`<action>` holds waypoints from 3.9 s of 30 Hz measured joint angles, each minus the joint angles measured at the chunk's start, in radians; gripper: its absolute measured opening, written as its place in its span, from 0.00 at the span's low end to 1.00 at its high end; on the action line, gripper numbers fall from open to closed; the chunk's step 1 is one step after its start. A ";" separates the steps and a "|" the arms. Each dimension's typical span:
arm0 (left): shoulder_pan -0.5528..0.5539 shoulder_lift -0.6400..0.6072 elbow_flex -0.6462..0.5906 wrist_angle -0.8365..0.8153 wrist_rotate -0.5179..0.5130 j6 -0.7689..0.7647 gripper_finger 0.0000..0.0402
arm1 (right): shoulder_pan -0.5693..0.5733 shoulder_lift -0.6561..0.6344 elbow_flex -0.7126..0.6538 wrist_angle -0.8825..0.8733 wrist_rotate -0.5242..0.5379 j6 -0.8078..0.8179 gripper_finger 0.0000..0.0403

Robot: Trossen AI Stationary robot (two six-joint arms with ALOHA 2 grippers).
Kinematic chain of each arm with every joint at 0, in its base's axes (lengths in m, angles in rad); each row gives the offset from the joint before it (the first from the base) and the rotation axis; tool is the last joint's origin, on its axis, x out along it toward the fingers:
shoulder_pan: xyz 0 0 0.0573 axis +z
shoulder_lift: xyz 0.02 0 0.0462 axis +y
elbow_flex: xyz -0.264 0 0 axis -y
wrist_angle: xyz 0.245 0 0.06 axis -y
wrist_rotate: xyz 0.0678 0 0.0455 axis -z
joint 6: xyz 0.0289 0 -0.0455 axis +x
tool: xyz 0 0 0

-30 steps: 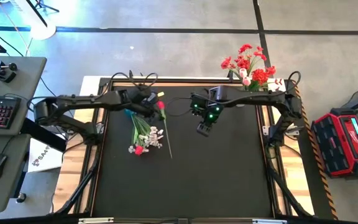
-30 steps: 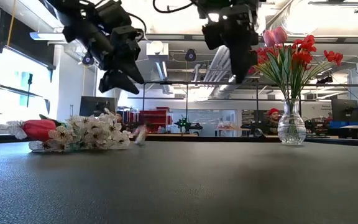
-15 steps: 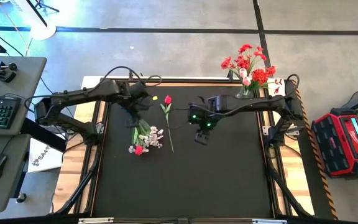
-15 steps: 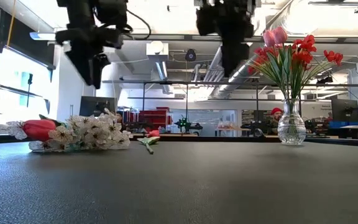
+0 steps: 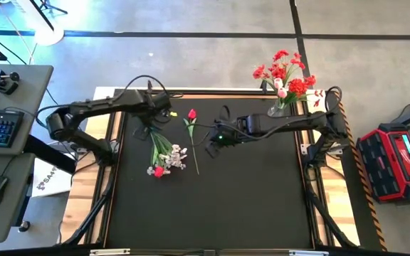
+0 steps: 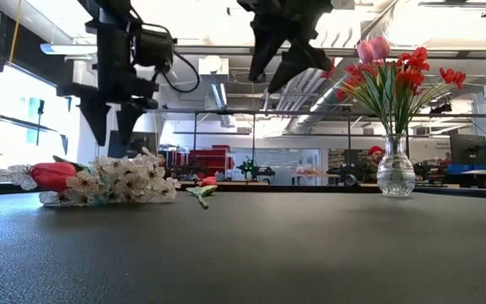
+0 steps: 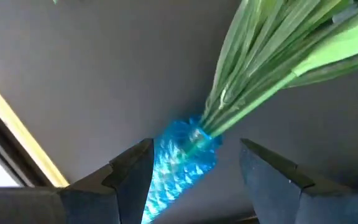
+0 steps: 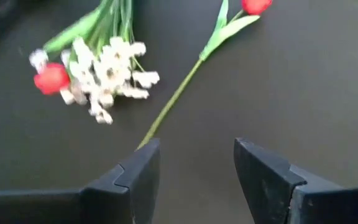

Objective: Sort flowers into vase by color
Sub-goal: Adjust the blue vase

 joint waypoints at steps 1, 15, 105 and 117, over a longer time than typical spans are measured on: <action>-0.003 -0.008 -0.010 0.021 0.000 0.021 0.55 | 0.007 0.003 0.000 0.011 0.013 0.031 0.47; 0.049 0.053 -0.127 0.094 -0.161 0.203 0.55 | 0.165 0.044 0.001 -0.019 0.225 0.166 0.47; 0.015 0.224 -0.048 0.170 0.325 -0.531 0.53 | 0.201 0.129 0.000 0.071 0.405 0.495 0.47; -0.002 0.193 -0.001 0.147 0.456 -0.563 0.52 | 0.267 0.030 0.000 -0.011 0.636 0.699 0.47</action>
